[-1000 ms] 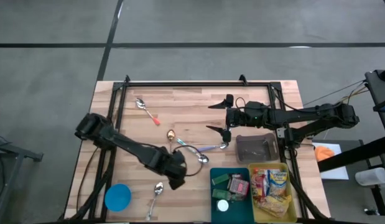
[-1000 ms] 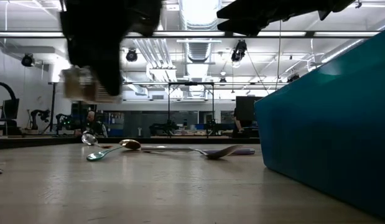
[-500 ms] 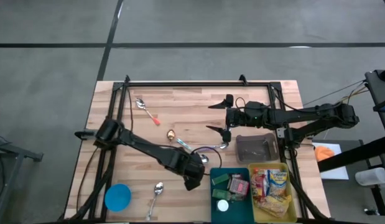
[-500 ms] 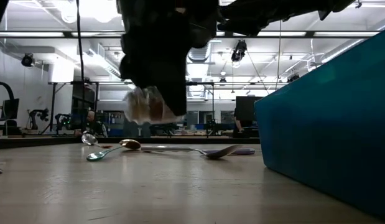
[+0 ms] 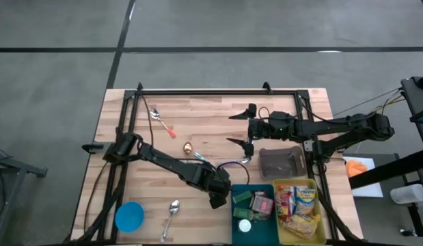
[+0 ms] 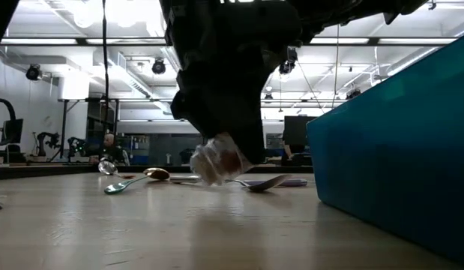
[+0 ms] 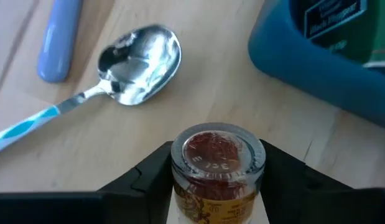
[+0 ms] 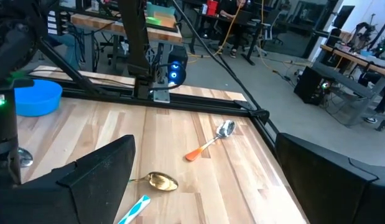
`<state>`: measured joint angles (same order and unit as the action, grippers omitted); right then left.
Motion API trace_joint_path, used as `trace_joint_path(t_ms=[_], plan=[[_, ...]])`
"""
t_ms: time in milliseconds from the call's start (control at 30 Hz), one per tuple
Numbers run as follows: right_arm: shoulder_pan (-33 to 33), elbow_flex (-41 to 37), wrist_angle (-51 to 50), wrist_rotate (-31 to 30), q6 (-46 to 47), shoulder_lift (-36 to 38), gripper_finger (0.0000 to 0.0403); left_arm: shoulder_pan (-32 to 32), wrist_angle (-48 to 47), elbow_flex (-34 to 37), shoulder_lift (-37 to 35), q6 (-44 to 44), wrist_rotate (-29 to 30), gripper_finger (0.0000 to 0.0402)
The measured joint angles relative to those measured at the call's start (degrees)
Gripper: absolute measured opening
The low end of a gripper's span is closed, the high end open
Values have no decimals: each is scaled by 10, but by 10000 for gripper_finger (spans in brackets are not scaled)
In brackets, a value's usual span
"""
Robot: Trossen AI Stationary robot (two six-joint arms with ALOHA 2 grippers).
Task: Pick & Place Food Item
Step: Put the brown seasoning bottle into the blue bin
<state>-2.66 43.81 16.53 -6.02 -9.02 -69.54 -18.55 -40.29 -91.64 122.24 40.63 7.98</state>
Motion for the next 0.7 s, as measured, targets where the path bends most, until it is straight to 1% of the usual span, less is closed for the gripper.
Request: trace_joint_path(t_ms=[133,200,333,433,567,700], plan=[[0,0,-1,0,0,0,385,2,5,0,6,-2,-6,179],[0,0,0,0,0,0,385,3,6,0,6,-2,-14,194],[0,0,0,0,0,0,385,3,16,0,8,-4,-16,244],[0,0,0,0,0,0,385,3,16,0,9,-4,-18,273],[0,0,0,0,0,0,385,3,16,0,9,-4,-18,293],[0,0,0,0,0,0,385,3,16,0,9,-4,-18,297]])
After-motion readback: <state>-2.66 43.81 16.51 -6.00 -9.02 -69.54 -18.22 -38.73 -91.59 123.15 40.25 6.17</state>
